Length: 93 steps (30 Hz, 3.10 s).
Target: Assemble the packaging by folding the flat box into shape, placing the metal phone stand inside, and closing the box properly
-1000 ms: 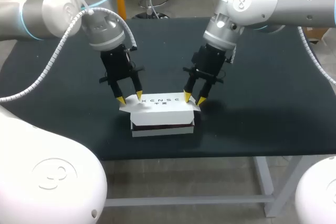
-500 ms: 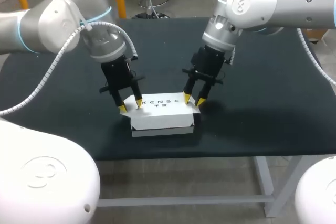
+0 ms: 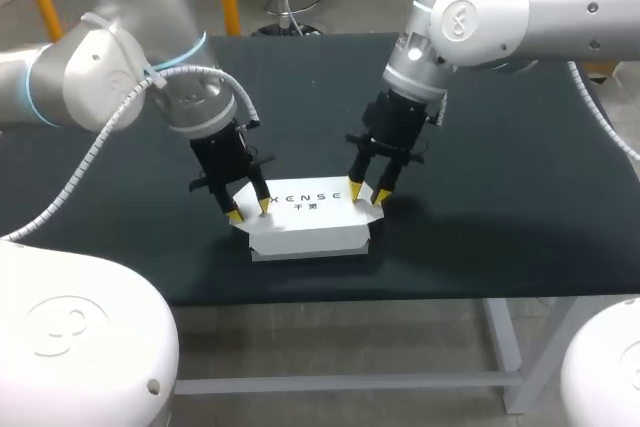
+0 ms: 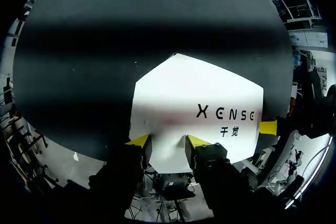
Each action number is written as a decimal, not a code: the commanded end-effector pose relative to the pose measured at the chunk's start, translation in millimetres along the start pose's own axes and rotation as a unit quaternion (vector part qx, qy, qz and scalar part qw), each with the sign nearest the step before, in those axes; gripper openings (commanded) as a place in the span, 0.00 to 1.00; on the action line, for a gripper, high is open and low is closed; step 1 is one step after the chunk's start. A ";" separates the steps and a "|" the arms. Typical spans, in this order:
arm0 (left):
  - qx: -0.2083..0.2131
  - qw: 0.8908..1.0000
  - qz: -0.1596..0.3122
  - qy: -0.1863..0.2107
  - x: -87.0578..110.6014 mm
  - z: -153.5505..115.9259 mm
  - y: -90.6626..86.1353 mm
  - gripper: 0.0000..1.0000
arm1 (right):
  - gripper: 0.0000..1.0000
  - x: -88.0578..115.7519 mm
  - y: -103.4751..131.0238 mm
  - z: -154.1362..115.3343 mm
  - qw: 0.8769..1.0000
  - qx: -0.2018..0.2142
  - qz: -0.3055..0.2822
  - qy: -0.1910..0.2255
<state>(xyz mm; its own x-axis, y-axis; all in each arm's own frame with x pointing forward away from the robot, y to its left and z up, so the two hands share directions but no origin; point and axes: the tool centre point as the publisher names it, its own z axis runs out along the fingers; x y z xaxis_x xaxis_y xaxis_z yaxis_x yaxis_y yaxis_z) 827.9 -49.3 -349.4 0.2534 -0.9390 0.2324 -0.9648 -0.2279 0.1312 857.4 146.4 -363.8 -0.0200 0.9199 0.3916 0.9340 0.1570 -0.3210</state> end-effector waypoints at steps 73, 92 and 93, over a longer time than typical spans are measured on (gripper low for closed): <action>0.111 0.988 0.057 0.087 -6.6 33.5 -1.7 0.49 | 0.39 -10.7 -14.6 27.7 0.977 -0.204 0.025 0.065; 0.111 0.988 0.057 0.087 -6.6 33.5 -1.7 0.44 | 0.43 -10.7 -14.6 27.7 0.977 -0.204 0.025 0.065; 0.111 0.988 0.057 0.087 -6.6 33.5 -1.7 0.44 | 0.43 -10.7 -14.6 27.7 0.977 -0.204 0.025 0.065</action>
<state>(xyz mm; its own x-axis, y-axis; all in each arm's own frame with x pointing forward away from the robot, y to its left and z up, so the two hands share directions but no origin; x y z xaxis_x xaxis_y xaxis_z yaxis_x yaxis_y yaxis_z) 825.8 -49.3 -378.3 0.1320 -0.9063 0.4014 -0.9746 -0.1925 -0.1142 833.5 144.2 -386.9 0.0507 0.8644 0.5002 0.9973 -0.0707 0.0211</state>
